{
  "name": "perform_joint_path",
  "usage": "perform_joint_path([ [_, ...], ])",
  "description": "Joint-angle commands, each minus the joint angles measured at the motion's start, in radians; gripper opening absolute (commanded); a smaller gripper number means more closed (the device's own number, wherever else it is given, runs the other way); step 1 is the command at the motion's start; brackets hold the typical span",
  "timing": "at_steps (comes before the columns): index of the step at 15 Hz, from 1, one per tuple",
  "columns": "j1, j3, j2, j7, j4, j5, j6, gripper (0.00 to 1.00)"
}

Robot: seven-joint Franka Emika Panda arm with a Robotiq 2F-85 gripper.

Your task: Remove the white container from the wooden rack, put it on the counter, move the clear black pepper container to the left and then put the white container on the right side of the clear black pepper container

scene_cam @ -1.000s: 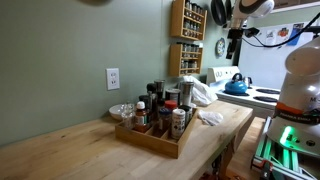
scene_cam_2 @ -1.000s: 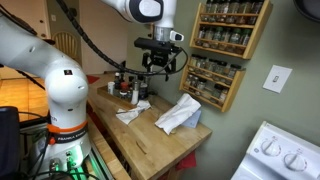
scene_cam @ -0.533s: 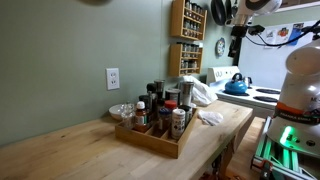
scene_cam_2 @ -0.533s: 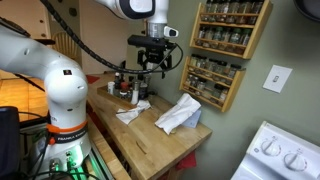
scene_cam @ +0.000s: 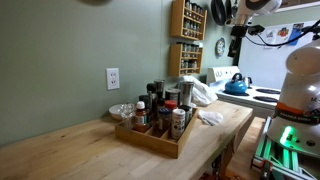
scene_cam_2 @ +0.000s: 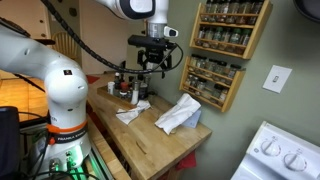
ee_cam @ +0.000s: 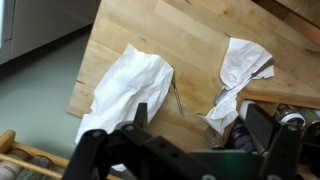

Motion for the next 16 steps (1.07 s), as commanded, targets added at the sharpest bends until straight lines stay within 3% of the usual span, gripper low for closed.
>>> perform_joint_path([
  [1, 0.135, 0.006, 0.108, -0.017, 0.040, 0.015, 0.059, 1.00],
  [6, 0.382, 0.032, 0.334, -0.075, 0.098, 0.160, 0.289, 1.00],
  [9, 0.508, 0.042, 0.511, -0.115, 0.195, 0.345, 0.306, 1.00],
  [13, 0.532, 0.094, 0.659, -0.158, 0.321, 0.534, 0.162, 1.00],
  [14, 0.476, 0.136, 0.585, -0.131, 0.244, 0.487, 0.232, 1.00],
  [16, 0.471, 0.158, 0.644, -0.143, 0.297, 0.526, 0.192, 1.00],
])
